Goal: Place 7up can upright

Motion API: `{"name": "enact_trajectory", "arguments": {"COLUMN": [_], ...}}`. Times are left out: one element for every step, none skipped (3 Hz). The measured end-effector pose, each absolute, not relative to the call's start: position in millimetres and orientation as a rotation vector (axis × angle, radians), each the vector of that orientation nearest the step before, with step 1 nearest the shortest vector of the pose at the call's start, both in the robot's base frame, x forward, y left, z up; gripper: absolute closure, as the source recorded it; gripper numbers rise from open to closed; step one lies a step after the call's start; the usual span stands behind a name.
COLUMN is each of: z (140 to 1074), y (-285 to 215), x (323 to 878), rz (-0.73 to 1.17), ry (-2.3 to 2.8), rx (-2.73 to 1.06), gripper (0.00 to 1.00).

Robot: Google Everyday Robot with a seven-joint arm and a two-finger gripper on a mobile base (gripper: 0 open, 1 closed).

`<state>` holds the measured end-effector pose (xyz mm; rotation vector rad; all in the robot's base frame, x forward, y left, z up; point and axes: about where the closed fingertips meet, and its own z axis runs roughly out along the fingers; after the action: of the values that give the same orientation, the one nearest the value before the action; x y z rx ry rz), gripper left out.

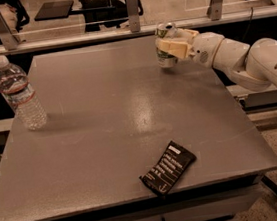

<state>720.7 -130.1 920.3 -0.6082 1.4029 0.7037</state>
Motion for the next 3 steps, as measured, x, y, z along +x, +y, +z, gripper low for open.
{"name": "enact_trajectory", "arguments": {"z": [916.0,913.1,910.5], "y": [-133.3,-135.3,-137.5], "x": [720.7,719.0,714.8], "rz": [0.692,0.686,0.677], "ry": [1.402,1.403,1.412], "rx": [-0.599,-0.594,-0.596], "gripper": [0.85,0.62,0.31]}}
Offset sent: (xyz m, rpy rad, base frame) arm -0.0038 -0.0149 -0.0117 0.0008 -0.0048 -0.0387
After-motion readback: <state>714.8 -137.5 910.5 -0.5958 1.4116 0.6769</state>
